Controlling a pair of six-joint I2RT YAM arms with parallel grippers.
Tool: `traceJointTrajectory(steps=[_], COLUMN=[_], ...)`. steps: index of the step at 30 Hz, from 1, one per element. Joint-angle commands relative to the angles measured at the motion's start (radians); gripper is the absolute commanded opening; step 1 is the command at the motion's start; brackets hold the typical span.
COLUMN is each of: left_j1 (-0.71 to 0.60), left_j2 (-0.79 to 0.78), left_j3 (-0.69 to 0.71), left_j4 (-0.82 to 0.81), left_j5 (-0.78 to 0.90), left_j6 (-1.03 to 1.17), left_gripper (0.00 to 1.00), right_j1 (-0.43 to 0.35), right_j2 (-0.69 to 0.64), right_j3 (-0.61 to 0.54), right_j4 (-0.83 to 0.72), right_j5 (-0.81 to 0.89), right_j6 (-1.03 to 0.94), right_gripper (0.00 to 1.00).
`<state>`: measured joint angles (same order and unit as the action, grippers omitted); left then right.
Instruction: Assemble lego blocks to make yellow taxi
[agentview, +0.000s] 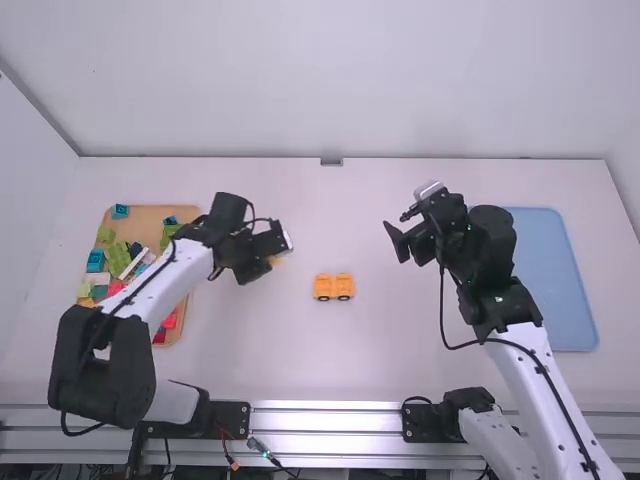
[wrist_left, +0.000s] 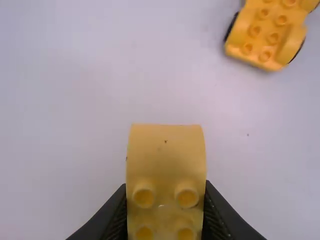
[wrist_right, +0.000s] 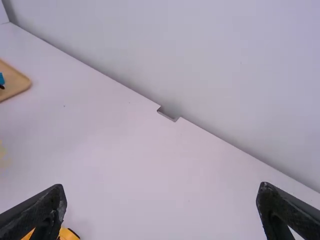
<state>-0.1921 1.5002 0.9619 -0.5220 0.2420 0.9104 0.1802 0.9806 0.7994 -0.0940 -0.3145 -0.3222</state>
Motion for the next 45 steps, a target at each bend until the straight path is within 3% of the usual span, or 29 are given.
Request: traceJointTrajectory(steps=[1,8,15,20,21,26,31,33,38,45], left_j1=[-0.076,-0.162,-0.161,-0.161,-0.162,-0.161,-0.161,-0.162,-0.162,-0.161], left_j2=[0.037,0.174,0.283,0.284,0.282,0.280,0.280,0.280,0.280,0.280], left_j3=[-0.007,0.040,0.080,0.081,0.080,0.080,0.080,0.080,0.077,0.077], left_j4=[0.008,0.002,0.037,0.103,0.113,0.106,0.094,0.066,0.013,0.005], left_j5=[-0.100,-0.101,-0.105,-0.161,-0.221,-0.350,-0.305,-0.215,-0.117,-0.142], left_j6=[0.014,0.066,-0.195,-0.636,-0.834,-1.392,-1.925,-2.147,-2.521,-2.744], left_gripper=[0.01,0.01,0.02,0.02,0.02,0.02,0.02,0.03,0.02,0.02], right_j1=[0.003,-0.005,-0.016,-0.008,-0.012,-0.012,-0.011,-0.010,-0.019,-0.013], right_j2=[-0.008,-0.008,-0.008,-0.008,-0.008,-0.008,-0.008,-0.008,-0.008,-0.008], right_j3=[0.037,0.037,0.037,0.037,0.037,0.037,0.037,0.037,0.037,0.037], right_j4=[-0.004,-0.017,-0.020,-0.014,-0.015,-0.011,-0.012,-0.015,-0.019,-0.019], right_j5=[0.000,-0.001,-0.003,-0.003,-0.003,-0.003,-0.003,-0.003,-0.003,-0.003], right_j6=[-0.001,-0.010,-0.019,-0.036,-0.055,-0.072,-0.072,-0.072,-0.069,-0.072], right_gripper=[0.99,0.99,0.99,0.99,0.99,0.99,0.99,0.99,0.99,0.99])
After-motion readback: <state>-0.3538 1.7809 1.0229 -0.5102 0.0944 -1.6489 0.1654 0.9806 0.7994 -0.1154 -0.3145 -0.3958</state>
